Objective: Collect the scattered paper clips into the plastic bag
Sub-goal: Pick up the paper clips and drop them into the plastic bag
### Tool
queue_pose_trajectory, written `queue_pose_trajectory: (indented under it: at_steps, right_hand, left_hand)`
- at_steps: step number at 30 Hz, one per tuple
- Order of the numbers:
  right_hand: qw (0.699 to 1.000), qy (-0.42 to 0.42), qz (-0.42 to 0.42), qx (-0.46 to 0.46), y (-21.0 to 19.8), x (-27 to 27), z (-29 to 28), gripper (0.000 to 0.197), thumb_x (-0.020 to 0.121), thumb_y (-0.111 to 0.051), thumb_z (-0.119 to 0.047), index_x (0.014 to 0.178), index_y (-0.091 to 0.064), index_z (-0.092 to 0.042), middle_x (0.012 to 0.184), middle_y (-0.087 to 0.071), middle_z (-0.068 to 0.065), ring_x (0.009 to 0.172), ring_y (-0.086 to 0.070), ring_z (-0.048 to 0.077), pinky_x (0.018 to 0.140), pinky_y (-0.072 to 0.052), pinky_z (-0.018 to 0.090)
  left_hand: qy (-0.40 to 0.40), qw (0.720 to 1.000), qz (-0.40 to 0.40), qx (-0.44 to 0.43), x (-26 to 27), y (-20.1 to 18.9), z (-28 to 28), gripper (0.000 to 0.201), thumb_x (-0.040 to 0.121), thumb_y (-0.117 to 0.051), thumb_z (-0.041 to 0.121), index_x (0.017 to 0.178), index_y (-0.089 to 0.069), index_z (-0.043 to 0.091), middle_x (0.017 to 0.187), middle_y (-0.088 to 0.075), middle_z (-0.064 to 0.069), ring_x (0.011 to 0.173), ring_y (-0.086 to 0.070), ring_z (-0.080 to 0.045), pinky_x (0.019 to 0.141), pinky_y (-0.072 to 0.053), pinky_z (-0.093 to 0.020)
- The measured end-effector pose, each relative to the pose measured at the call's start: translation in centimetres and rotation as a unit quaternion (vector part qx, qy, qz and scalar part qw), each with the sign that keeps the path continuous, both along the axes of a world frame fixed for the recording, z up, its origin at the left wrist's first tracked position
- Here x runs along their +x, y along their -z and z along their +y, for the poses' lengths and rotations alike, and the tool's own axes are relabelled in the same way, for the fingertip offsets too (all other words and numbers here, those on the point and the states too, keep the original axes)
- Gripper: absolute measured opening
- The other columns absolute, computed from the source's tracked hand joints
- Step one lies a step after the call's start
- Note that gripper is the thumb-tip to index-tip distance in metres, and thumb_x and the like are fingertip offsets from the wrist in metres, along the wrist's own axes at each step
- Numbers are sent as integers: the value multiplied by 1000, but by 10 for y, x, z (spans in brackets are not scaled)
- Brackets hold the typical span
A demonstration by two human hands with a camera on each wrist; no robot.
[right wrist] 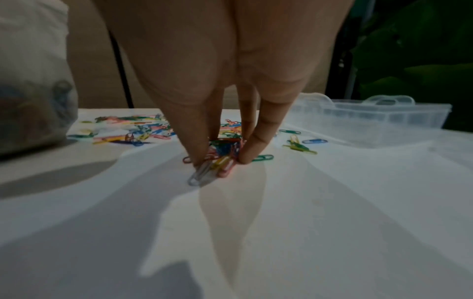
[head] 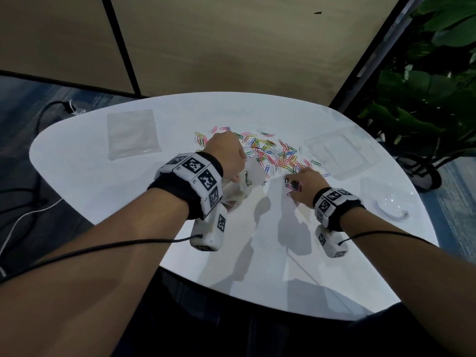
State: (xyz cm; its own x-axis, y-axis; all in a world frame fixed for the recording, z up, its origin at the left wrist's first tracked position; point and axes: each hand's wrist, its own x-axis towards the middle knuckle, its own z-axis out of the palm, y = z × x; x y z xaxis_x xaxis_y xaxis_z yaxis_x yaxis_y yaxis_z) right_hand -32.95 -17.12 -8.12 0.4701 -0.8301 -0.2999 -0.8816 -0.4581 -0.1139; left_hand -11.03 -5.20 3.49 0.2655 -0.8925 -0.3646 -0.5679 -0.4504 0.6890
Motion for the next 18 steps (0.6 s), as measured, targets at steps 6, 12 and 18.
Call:
queue_pose_trajectory:
  at_steps: [6,12,18]
  right_hand:
    - [999,8,-10,-50,5,13,-3,24,84,-56,-2,94,-76,-10,95,-73,11,86,-68,27,79,-57,30]
    - [869,326,-329,177,-7,-20,-29,12,80,-72,1,88,-75,-8,103,-74,14,80,-72,19,83,-59,30]
    - [641,363,-534,415,-68,-1,-10,20,90,-59,5,108,-66,4,104,-70,15,81,-74,17,67,-58,18]
  left_hand:
    - [2,1000,0,2,1,0,0,25,95,-53,-3,110,-72,3,85,-75,-15,80,-77,-30,82,-63,-42]
    - [16,1000,-6,9,-3,-1,-3,26,93,-55,-5,110,-73,1,89,-77,-17,83,-77,-29,83,-62,-42]
    - [22,1000,-8,13,-7,2,-5,24,92,-58,-5,109,-73,-2,91,-78,-18,85,-77,-28,84,-62,-42]
